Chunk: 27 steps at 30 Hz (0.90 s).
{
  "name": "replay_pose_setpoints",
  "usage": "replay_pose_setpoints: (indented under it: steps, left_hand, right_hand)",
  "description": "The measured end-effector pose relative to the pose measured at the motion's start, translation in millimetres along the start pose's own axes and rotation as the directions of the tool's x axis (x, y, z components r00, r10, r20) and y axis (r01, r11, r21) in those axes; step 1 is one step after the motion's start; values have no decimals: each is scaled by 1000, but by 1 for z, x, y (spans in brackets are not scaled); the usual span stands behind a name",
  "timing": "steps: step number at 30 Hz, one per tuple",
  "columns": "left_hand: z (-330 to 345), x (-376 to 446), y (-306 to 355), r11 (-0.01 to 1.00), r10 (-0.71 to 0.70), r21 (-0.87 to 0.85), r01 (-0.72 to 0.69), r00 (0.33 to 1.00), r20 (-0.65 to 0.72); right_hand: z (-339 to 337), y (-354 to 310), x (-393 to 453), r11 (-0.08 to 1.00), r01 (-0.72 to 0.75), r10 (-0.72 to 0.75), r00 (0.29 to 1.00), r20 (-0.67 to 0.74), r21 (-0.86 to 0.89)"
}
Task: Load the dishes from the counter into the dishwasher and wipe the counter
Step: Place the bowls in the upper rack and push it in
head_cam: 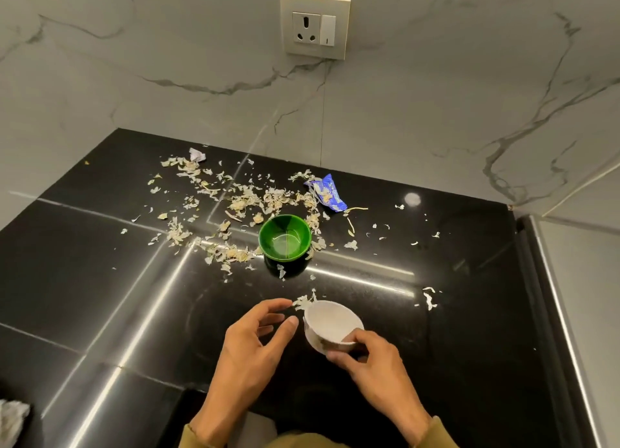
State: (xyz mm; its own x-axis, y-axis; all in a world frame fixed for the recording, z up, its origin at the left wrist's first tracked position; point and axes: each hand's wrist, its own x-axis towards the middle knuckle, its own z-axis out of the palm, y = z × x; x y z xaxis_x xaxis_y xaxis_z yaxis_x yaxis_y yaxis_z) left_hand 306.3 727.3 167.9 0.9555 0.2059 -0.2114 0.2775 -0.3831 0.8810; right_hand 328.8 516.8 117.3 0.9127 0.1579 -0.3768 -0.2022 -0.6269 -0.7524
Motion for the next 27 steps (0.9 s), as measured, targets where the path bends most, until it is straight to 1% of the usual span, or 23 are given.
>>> replay_pose_setpoints:
  steps: [2, 5, 7, 11, 14, 16, 19, 22, 23, 27]
  left_hand:
    - [-6, 10, -7, 1000, 14, 12, -14, 997, 71]
    - [-9, 19, -15, 998, 49, 19, -55, 972, 232]
    - [-8, 24, -17, 995, 99, -6, -101, 959, 267]
    - [-14, 36, -15, 987, 130, -118, -111, 976, 173]
    - [-22, 43, -13, 976, 162, -164, -144, 982, 102]
    - [-26, 44, -12, 967, 155, -212, -144, 987, 37]
    - [-31, 44, -10, 945, 98, -306, -113, 993, -62]
    - [-36, 47, -16, 872, -8, -486, -55, 992, -127]
    - [-39, 47, -18, 854, -31, -518, -46, 990, -140]
    - [-46, 49, -21, 836, -87, -549, -14, 984, -157]
  right_hand:
    - [-2, -14, 4, 983, -35, 31, 999, 29, 179]
    - [-2, -39, 8, 946, -43, 0, 991, 130, 322]
    - [1, -56, 14, 914, -48, -34, 981, 192, 404]
    - [4, -82, 30, 883, -32, -80, 973, 218, 468]
    - [1, -97, 42, 879, -52, -90, 958, 272, 474]
    - [-1, -104, 51, 867, -74, -102, 942, 321, 493]
    - [-4, -115, 67, 857, -58, -145, 926, 348, 511]
    - [0, -126, 82, 898, 38, -198, 925, 325, 438]
    - [4, -129, 85, 904, 71, -225, 918, 327, 421]
    - [17, -141, 90, 898, 142, -296, 895, 333, 417]
